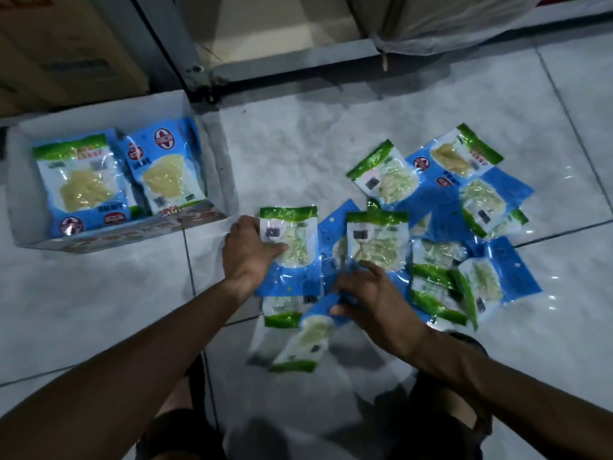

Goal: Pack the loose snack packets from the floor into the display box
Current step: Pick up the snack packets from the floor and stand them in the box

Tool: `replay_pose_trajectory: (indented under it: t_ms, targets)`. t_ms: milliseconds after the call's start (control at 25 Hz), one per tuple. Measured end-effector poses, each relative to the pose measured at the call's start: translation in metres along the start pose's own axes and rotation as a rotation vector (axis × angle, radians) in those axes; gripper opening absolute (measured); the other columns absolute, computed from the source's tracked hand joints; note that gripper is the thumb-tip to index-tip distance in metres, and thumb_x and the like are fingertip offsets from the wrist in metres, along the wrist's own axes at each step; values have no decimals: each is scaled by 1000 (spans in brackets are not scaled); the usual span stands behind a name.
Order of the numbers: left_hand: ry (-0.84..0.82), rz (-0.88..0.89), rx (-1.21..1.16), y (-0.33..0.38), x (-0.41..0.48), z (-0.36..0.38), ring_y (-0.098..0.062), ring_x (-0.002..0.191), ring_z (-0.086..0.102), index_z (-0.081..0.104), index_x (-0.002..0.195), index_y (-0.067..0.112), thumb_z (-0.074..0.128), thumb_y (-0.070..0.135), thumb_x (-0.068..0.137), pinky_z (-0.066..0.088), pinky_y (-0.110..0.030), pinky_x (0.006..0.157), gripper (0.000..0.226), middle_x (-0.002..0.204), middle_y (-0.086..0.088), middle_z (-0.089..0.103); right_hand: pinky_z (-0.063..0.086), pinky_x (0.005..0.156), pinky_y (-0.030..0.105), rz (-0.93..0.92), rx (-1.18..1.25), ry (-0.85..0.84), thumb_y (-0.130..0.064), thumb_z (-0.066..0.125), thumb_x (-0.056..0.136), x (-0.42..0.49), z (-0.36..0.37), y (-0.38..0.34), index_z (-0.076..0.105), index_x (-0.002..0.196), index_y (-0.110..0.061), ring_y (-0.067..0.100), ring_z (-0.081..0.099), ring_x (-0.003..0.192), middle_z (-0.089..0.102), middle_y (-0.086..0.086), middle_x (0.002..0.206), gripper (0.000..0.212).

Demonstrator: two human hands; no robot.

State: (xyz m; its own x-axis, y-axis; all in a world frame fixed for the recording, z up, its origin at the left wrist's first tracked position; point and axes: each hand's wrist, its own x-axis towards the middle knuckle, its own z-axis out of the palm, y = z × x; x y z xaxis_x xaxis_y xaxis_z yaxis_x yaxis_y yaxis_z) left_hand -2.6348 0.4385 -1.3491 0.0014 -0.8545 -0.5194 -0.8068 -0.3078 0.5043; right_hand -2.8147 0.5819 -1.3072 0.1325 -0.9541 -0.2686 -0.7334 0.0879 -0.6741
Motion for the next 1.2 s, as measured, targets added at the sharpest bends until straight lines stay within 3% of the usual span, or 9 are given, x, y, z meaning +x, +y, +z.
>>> replay_pose_trajectory:
  t_ms: [120, 320, 400, 480, 600, 720, 840, 1000, 1200]
  targets:
    - [34, 6, -105, 4, -2, -3, -23, 82, 62, 57, 86, 16, 85, 32, 65, 46, -32, 69, 39, 89, -4, 64, 38, 65, 23, 20, 220, -100, -24, 71, 83, 5, -25, -13, 53, 83, -21, 12, 47, 66, 53, -5, 69, 18]
    - [83, 90, -312, 14, -14, -16, -22, 75, 59, 53, 92, 7, 71, 21, 86, 46, -33, 68, 24, 80, -7, 63, 48, 72, 21, 155, 143, 27, -27, 67, 86, 46, -94, 8, 69, 104, -17, 16, 64, 80, 68, -2, 86, 20]
    - [89, 130, -360, 21, -20, -22, -13, 72, 59, 50, 96, 13, 69, 17, 87, 47, -22, 65, 22, 81, -1, 62, 42, 67, 15, 243, 17, -15, -28, 70, 85, 68, -107, 26, 69, 110, -18, 14, 60, 82, 64, -6, 86, 27]
    - [70, 164, -419, 26, -26, -26, -1, 68, 60, 47, 103, 17, 66, 12, 90, 45, -9, 58, 24, 84, 4, 64, 42, 74, 20, 272, -177, -95, -35, 71, 83, 83, -105, 44, 64, 120, -21, 15, 57, 93, 65, -1, 102, 40]
    - [19, 204, -489, 26, -31, -31, 2, 70, 66, 43, 121, 24, 60, 7, 93, 53, -15, 60, 37, 86, 3, 69, 42, 97, 41, 318, -412, -135, -49, 76, 72, 89, -94, 65, 55, 131, -23, 29, 48, 118, 53, 9, 126, 68]
    - [-6, 246, -472, 28, -35, -35, 1, 67, 66, 38, 131, 33, 55, 5, 95, 51, -14, 56, 49, 81, 3, 68, 36, 104, 46, 376, -462, -114, -54, 78, 66, 89, -88, 72, 52, 132, -20, 31, 38, 123, 46, 10, 130, 78]
    - [2, 281, -377, 31, -35, -35, 7, 57, 58, 51, 116, 29, 53, 4, 95, 41, -8, 49, 33, 73, 8, 62, 39, 101, 46, 401, -441, -117, -51, 79, 68, 91, -84, 69, 54, 125, -16, 31, 46, 118, 52, 11, 125, 71]
    - [-41, 277, -331, 26, -31, -34, 3, 85, 60, 67, 82, 23, 51, -2, 93, 40, 1, 68, 32, 94, 5, 70, 44, 95, 44, 429, -374, -121, -42, 82, 69, 93, -85, 65, 52, 121, -15, 30, 56, 111, 61, 11, 121, 66]
    - [-96, 186, -346, 25, -28, -37, 1, 85, 62, 73, 82, 26, 49, -2, 93, 45, -11, 74, 38, 103, 1, 72, 41, 77, 29, 377, -333, -166, -37, 76, 78, 93, -97, 50, 64, 116, -10, 28, 58, 106, 63, 11, 117, 48]
